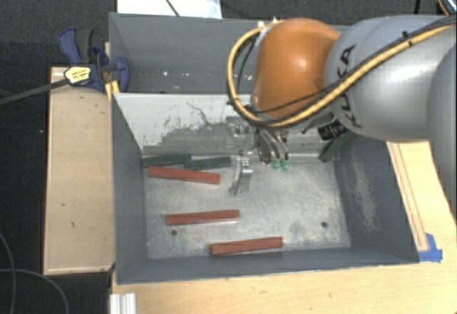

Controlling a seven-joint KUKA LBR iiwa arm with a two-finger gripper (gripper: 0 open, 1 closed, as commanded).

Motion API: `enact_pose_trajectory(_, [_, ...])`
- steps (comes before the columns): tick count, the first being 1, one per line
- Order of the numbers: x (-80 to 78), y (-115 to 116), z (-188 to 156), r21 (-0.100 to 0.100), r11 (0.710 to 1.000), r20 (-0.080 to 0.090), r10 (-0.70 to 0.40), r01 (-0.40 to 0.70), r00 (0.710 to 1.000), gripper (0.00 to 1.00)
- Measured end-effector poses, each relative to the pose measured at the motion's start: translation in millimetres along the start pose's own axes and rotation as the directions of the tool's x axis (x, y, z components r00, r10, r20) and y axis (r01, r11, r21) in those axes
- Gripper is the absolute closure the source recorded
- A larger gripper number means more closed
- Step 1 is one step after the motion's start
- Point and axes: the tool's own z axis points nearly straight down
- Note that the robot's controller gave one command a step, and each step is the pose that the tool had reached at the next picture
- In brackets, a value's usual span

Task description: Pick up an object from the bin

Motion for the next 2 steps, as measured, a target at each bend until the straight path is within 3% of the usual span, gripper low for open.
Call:
enact_pose_trajectory(1, [60.4,-35.0,124.9,0.001,0.995,-0.01,-0.099,0.099,0.995,0.0])
enact_pose_trajectory(2, [40.1,-6.3,131.7,-0.001,0.986,0.002,-0.168,0.168,0.986,0.0])
